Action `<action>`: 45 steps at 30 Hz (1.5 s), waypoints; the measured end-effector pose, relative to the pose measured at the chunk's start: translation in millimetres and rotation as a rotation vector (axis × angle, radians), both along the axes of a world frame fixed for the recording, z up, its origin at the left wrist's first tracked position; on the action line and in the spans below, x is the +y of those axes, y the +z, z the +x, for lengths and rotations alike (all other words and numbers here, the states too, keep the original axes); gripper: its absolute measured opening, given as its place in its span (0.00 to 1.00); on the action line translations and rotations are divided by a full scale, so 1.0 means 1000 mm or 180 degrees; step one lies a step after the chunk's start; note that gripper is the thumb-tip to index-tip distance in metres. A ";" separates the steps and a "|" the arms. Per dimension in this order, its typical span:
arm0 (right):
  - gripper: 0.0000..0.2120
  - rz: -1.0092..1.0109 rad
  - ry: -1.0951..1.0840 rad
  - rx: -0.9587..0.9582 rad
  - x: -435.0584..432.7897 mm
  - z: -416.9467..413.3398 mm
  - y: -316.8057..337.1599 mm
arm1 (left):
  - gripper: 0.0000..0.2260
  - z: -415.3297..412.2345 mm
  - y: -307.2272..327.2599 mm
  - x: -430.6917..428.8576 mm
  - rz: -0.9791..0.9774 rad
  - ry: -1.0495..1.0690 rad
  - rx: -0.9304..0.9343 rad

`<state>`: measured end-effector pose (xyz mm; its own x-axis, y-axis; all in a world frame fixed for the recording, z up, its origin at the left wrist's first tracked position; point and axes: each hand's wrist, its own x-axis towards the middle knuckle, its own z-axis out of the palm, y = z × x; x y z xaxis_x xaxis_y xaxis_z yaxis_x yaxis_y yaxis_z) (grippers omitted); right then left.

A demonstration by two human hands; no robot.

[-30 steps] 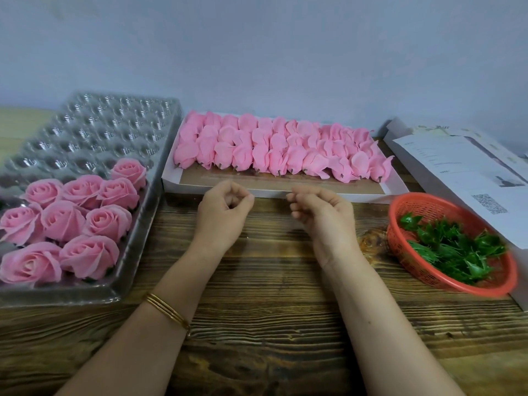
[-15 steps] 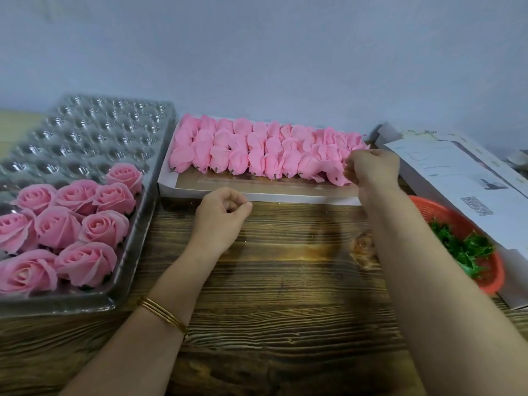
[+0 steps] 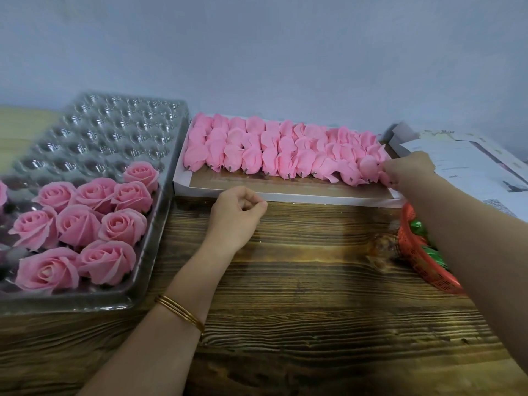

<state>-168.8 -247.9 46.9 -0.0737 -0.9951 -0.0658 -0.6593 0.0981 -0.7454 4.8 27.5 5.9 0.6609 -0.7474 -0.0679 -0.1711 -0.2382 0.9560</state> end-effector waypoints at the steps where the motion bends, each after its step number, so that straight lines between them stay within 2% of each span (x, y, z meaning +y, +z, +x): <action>1: 0.08 -0.0035 -0.0045 0.0244 0.000 -0.001 0.000 | 0.03 0.000 0.000 0.000 0.0004 -0.0006 0.0005; 4: 0.13 -0.0143 -0.0061 0.0521 0.002 -0.001 0.001 | 0.02 0.000 0.001 0.001 0.0010 -0.0020 0.0021; 9: 0.11 -0.0270 0.0102 0.0872 0.001 -0.003 -0.004 | 0.02 0.000 0.002 0.001 0.0018 -0.0024 0.0011; 14: 0.15 -0.0432 0.0106 0.1250 0.003 0.004 -0.005 | 0.01 0.000 0.003 0.001 0.0079 -0.0041 0.0028; 17: 0.07 -0.0526 0.0246 0.1180 0.002 0.003 -0.010 | 0.01 0.001 0.003 0.001 0.0100 -0.0046 0.0032; 19: 0.08 -0.0502 0.0266 0.1115 0.002 0.004 -0.011 | 0.01 0.001 0.002 0.000 0.0109 -0.0037 0.0024; 24: 0.14 -0.0463 0.0347 0.1441 0.003 0.009 -0.011 | 0.01 0.001 0.001 -0.001 0.0117 -0.0021 -0.0023; 29: 0.14 -0.0713 0.0368 0.1977 0.000 0.005 -0.018 | 0.02 0.001 0.001 0.000 0.0124 -0.0021 -0.0042; 45: 0.15 -0.0718 0.0369 0.1919 -0.001 0.008 -0.019 | 0.02 0.000 0.002 0.000 0.0158 -0.0070 -0.0128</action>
